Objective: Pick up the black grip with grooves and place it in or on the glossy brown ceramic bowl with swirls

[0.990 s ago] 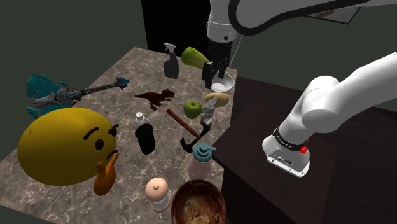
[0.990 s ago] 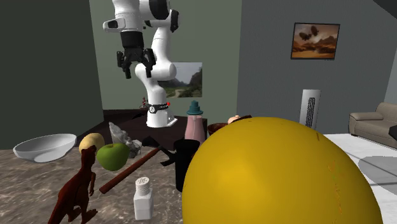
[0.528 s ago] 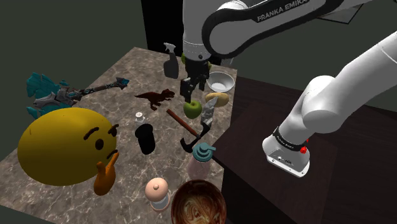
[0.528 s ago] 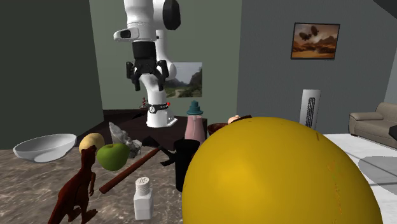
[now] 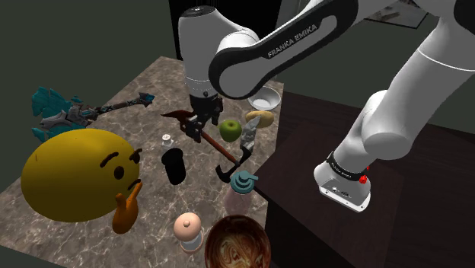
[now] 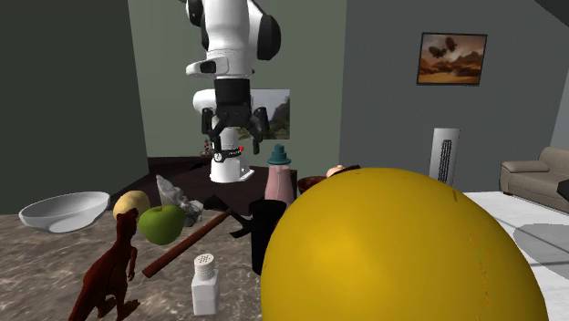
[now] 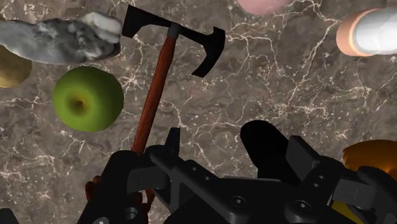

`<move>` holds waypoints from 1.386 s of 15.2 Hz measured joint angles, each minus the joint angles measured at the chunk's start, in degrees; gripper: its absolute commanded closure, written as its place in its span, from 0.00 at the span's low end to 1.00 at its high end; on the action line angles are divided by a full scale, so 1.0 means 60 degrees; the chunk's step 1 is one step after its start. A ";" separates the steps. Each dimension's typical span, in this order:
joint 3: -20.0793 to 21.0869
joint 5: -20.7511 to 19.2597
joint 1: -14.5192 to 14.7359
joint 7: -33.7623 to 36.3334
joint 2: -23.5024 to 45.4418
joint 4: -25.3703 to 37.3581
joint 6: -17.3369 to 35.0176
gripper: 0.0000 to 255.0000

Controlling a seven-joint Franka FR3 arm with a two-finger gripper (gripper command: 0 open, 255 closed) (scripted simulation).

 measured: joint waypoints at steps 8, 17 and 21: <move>0.0075 -0.1986 0.0999 0.1643 0.3100 0.2260 0.0627 0.00; -0.0170 -0.2591 0.1352 0.2072 0.4073 0.2444 0.1335 0.00; -0.0186 -0.2617 0.1362 0.2087 0.4117 0.2437 0.1385 0.00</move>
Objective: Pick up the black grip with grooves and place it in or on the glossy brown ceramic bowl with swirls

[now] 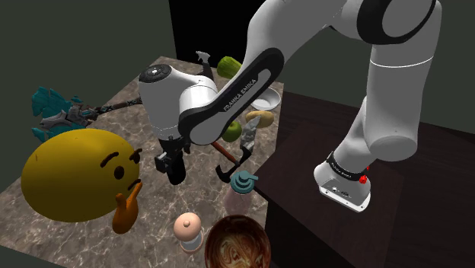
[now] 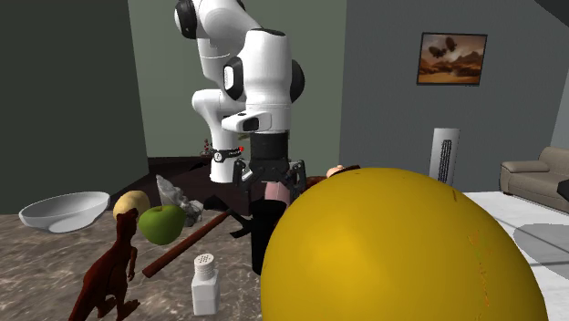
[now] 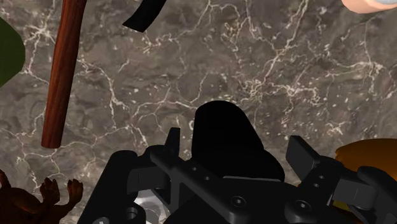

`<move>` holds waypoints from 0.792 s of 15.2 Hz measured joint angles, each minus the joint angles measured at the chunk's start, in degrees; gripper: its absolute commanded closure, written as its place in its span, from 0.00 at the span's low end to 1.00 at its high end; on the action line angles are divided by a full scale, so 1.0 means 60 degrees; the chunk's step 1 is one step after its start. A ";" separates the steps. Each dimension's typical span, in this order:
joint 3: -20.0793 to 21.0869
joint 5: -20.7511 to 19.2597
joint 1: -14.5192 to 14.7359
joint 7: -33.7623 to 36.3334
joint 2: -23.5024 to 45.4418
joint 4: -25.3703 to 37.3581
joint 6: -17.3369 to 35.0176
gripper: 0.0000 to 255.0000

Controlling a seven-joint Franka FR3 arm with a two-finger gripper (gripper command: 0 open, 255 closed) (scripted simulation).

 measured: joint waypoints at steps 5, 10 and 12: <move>0.0000 -0.0001 0.0001 0.0000 -0.0001 0.0004 0.0003 1.00; -0.0002 -0.0004 -0.0001 -0.0001 -0.0001 0.0006 0.0008 1.00; -0.0001 -0.0002 -0.0002 -0.0002 -0.0004 0.0001 0.0008 1.00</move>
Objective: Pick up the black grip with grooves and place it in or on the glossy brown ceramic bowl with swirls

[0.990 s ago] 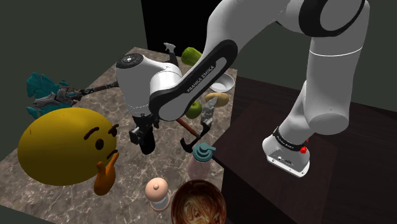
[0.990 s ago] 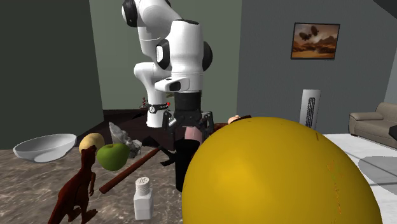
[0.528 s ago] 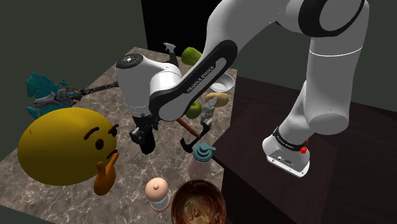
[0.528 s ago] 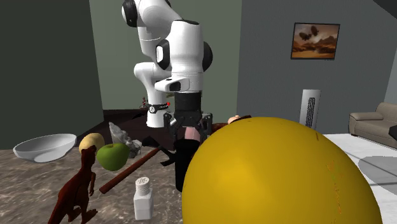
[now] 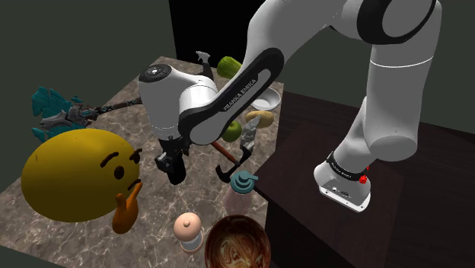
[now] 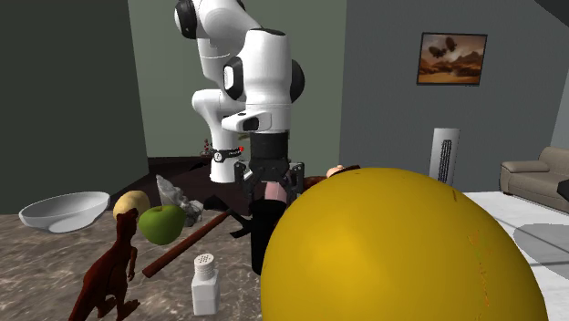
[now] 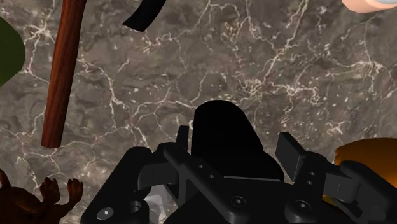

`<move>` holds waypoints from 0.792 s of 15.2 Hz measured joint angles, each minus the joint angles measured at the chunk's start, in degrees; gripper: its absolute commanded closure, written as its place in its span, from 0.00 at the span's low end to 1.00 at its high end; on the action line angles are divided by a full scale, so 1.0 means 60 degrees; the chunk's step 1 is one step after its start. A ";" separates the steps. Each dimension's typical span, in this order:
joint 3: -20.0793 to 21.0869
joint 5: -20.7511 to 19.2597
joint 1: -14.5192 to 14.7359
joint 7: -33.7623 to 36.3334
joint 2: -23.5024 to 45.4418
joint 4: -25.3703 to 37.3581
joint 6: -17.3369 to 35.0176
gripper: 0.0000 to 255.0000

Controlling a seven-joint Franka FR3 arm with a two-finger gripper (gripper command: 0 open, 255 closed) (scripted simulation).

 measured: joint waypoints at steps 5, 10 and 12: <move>0.0095 0.0160 -0.0065 -0.0094 -0.0263 0.0034 -0.0291 1.00; 0.0226 0.0408 -0.0170 -0.0262 -0.0668 0.0158 -0.0781 1.00; 0.0269 0.0500 -0.0201 -0.0324 -0.0806 0.0256 -0.1002 1.00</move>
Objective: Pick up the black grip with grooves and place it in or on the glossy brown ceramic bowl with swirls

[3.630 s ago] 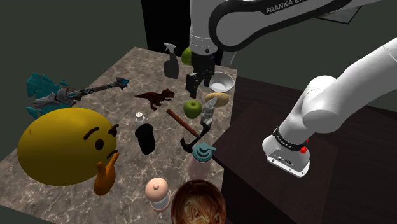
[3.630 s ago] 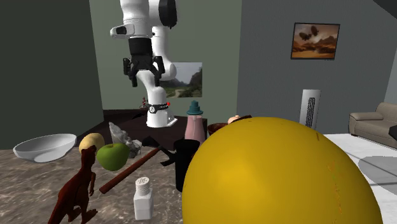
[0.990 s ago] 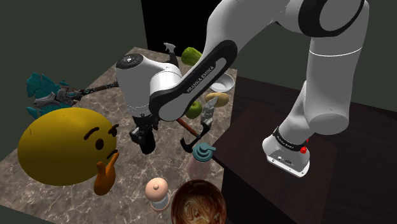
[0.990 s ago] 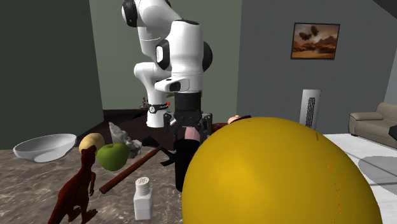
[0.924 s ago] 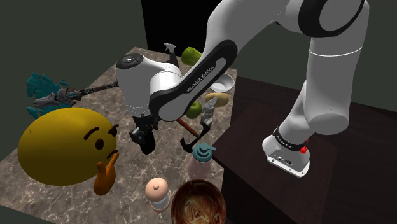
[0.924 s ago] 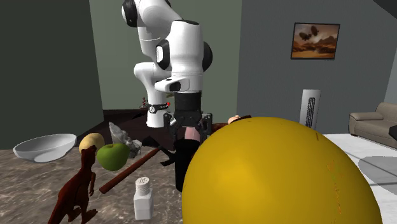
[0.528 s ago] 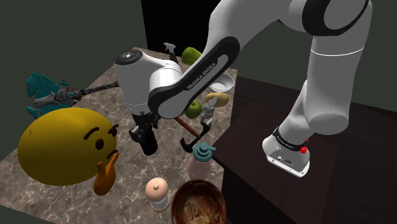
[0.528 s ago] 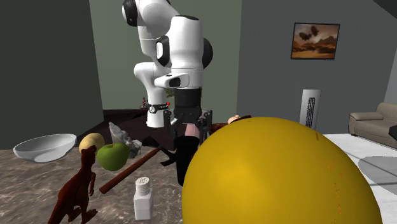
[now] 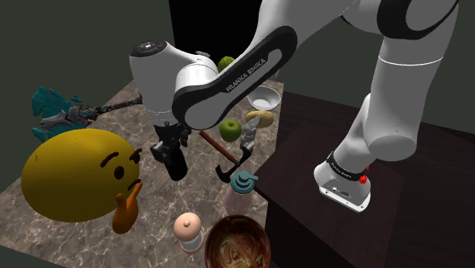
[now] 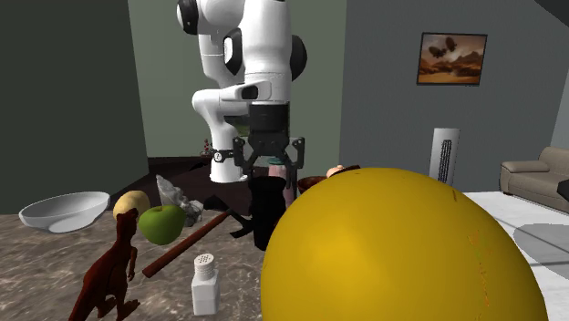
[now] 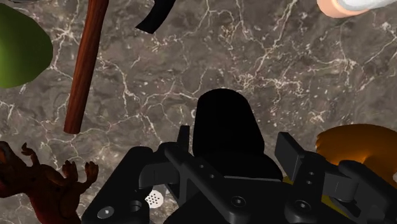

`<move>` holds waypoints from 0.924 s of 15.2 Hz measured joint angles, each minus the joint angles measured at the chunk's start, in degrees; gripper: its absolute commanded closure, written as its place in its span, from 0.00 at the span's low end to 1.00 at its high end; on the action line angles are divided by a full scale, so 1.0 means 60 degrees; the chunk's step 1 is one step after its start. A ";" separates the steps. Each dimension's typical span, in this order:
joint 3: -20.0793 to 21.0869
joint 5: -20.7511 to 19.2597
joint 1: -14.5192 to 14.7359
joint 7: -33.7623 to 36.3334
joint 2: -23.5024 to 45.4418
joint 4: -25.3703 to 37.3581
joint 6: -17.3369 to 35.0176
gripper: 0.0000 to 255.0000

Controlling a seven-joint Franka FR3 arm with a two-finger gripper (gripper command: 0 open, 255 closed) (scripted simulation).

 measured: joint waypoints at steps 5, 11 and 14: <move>0.0110 0.0232 -0.0066 -0.0129 -0.0380 0.0178 -0.0521 1.00; 0.0199 0.0477 -0.0143 -0.0294 -0.0774 0.0484 -0.1173 1.00; 0.0227 0.0573 -0.0172 -0.0368 -0.0926 0.0683 -0.1507 1.00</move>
